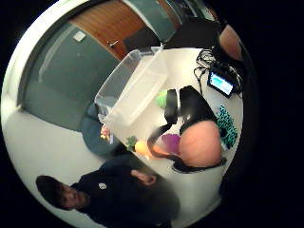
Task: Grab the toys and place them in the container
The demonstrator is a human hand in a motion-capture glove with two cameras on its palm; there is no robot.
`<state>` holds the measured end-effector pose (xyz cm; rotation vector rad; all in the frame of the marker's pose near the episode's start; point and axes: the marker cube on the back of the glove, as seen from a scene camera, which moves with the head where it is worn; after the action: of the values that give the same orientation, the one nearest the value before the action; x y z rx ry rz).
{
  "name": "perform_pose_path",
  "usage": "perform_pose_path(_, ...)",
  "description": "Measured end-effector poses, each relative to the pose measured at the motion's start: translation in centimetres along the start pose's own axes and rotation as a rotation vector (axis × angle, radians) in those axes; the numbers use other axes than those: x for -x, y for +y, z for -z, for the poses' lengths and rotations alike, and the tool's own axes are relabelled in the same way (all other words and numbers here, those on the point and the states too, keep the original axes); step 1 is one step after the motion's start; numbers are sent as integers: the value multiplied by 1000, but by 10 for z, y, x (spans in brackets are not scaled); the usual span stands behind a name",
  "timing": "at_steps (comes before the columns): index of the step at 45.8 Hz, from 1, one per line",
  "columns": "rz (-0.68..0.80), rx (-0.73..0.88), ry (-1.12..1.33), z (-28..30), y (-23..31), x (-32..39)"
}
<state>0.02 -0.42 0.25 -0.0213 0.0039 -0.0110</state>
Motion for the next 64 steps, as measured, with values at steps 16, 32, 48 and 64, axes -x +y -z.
perform_pose_path(16, 13, 157, -46, -24, -30, 22)
perform_pose_path(32, 17, 458, -12, -148, -77, 50)
perform_pose_path(48, 109, 443, 38, -267, -72, 73)
perform_pose_path(64, 84, 76, -211, -119, -92, 130)
